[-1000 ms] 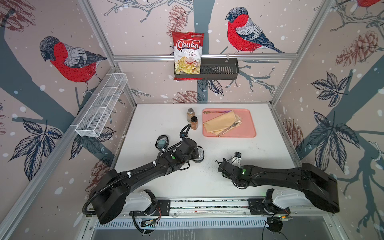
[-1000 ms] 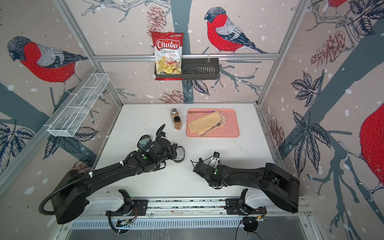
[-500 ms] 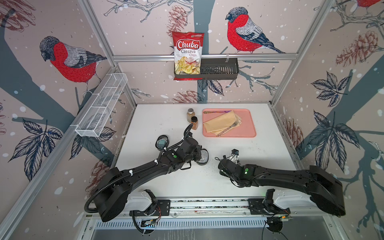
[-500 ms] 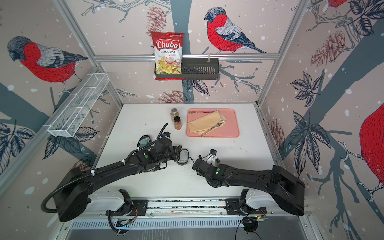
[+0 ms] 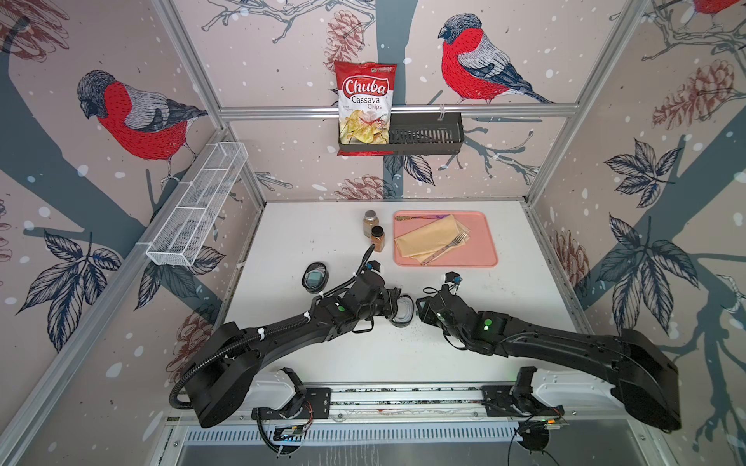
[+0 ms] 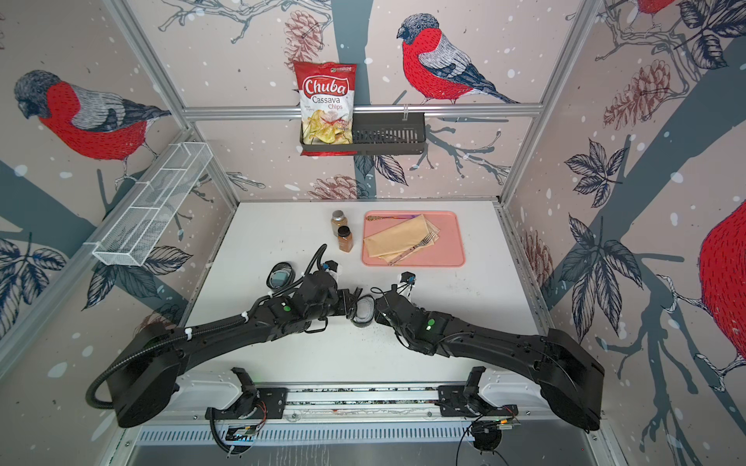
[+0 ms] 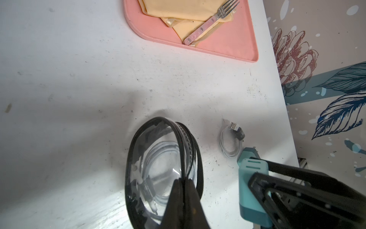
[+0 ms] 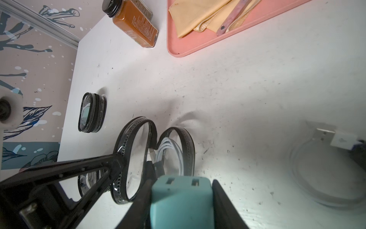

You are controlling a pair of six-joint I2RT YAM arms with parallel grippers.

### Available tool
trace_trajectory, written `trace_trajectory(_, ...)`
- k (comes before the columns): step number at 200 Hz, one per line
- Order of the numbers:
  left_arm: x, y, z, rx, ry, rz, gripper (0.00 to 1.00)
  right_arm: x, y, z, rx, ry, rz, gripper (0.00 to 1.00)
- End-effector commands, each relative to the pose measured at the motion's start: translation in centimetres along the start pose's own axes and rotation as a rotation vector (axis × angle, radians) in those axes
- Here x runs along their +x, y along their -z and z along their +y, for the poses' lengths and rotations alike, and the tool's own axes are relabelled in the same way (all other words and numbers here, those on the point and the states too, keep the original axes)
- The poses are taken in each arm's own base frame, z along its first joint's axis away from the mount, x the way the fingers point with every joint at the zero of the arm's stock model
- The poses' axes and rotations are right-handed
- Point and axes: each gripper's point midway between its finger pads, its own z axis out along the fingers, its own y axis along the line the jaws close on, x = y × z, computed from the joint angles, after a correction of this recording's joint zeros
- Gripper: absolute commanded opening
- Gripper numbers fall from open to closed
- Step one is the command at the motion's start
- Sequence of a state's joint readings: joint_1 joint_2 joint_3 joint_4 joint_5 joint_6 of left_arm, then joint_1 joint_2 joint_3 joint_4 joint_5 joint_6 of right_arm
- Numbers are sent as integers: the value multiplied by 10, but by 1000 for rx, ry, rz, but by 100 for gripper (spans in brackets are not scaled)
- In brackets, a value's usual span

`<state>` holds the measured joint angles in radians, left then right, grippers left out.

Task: Pack away charging kits
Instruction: Pick up the plug from the center of the board, then place the plug in the storage bag, then place the storage bag at the center of the board.

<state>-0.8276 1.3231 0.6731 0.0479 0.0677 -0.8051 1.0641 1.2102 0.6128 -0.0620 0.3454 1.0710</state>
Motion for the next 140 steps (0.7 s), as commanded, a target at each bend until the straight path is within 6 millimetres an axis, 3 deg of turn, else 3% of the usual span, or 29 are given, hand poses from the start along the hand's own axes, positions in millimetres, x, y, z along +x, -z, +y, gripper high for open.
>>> trace_trajectory(1,-10,-2,-18,77,-7,-40,0,-4,-5,17,-60,12,2,18)
trace_trajectory(58,-12,-4,-29,128,-18,-38,0,4,-36,17,-28,26,48,16)
trace_trajectory(95,-8,-4,-37,181,-14,-31,0,12,-56,5,21,23,71,14)
trace_trajectory(140,0,-9,-34,206,2,-28,0,17,-73,-1,26,25,89,12)
